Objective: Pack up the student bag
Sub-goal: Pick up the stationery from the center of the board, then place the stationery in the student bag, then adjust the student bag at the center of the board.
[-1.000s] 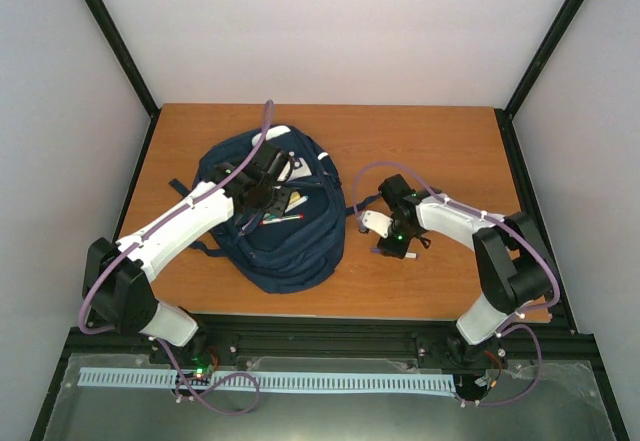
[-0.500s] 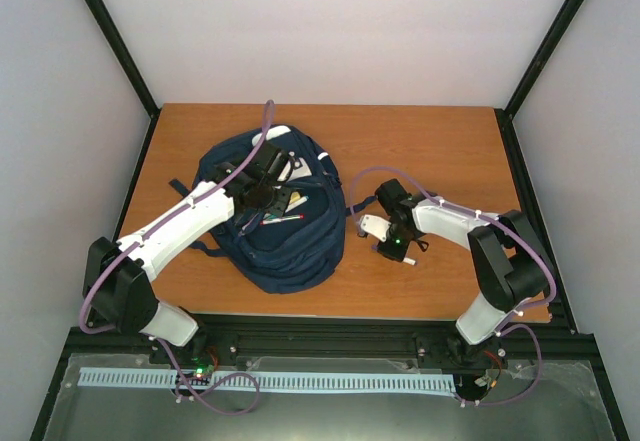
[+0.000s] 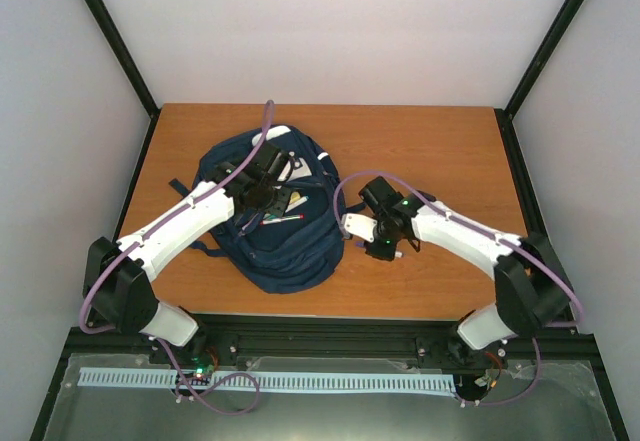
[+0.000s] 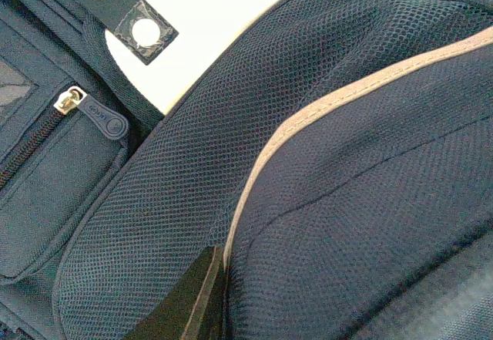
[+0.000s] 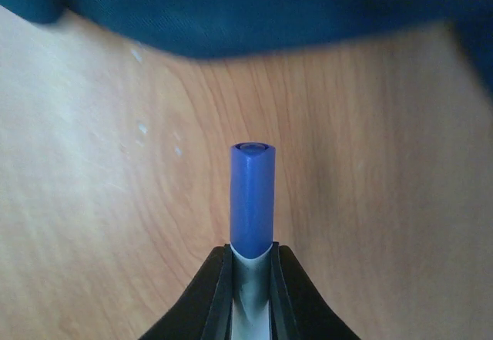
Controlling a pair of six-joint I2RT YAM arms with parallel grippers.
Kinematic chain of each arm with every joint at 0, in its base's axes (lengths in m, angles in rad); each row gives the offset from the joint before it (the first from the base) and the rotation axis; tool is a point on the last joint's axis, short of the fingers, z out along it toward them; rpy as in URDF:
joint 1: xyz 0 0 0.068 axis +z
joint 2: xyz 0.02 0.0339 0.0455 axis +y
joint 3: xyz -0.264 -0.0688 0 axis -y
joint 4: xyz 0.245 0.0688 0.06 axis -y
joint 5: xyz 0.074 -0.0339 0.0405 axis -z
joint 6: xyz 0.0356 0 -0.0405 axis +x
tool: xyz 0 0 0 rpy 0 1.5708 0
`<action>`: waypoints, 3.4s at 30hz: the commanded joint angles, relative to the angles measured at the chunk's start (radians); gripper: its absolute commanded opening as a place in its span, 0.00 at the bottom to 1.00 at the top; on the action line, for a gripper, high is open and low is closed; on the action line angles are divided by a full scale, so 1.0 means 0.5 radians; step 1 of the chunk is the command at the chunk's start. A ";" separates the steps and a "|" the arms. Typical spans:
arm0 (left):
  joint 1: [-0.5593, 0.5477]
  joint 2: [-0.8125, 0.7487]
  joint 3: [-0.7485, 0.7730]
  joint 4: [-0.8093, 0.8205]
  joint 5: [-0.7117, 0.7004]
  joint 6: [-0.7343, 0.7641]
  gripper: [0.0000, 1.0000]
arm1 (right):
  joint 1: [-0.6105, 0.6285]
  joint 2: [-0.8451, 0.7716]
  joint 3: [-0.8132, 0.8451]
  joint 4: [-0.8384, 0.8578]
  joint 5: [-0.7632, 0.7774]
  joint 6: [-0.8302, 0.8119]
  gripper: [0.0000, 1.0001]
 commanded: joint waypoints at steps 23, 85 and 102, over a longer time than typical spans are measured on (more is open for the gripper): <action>0.002 -0.001 0.099 0.035 0.120 -0.033 0.17 | 0.983 0.286 0.848 0.187 0.852 -0.870 0.04; 0.170 -0.044 0.002 0.190 -0.230 -0.439 0.93 | -0.209 -0.392 0.103 0.511 -0.865 0.300 0.77; 1.055 0.157 -0.122 0.339 0.350 -0.869 0.95 | -0.209 -0.492 0.066 0.497 -0.950 0.291 0.76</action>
